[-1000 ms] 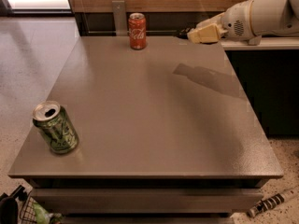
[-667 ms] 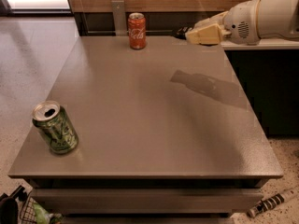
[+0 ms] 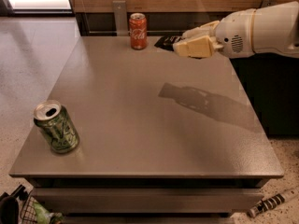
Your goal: Move rxbar chocolate near green can
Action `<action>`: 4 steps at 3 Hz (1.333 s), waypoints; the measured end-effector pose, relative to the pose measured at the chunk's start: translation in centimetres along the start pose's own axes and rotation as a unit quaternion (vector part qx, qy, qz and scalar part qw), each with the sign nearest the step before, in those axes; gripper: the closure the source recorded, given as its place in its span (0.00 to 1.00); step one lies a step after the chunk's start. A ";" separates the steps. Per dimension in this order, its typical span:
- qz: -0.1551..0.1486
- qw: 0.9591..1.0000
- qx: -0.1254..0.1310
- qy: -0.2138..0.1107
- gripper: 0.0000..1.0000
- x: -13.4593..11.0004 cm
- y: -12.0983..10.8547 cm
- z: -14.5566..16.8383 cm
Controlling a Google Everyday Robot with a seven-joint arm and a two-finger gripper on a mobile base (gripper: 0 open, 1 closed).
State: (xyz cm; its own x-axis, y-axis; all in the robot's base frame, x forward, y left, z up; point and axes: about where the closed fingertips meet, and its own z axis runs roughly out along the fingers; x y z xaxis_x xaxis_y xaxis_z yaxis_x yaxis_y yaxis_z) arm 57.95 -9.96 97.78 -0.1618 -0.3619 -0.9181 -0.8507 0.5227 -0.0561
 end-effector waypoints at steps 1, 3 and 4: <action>-0.002 1.000 -0.013 0.002 1.00 -0.4 3.2 0.5; -0.045 0.993 -0.108 -0.003 1.00 -1.9 12.1 4.2; -0.088 0.982 -0.165 -0.003 1.00 -1.5 15.9 5.4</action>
Offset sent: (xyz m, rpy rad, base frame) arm -0.0978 0.1269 -0.0065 -0.0027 0.0128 0.2788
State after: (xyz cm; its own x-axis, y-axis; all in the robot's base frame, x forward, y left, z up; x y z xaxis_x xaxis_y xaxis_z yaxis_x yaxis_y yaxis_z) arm 47.38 2.99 96.12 0.0043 -0.4182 -0.9083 -0.9813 0.1731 -0.0843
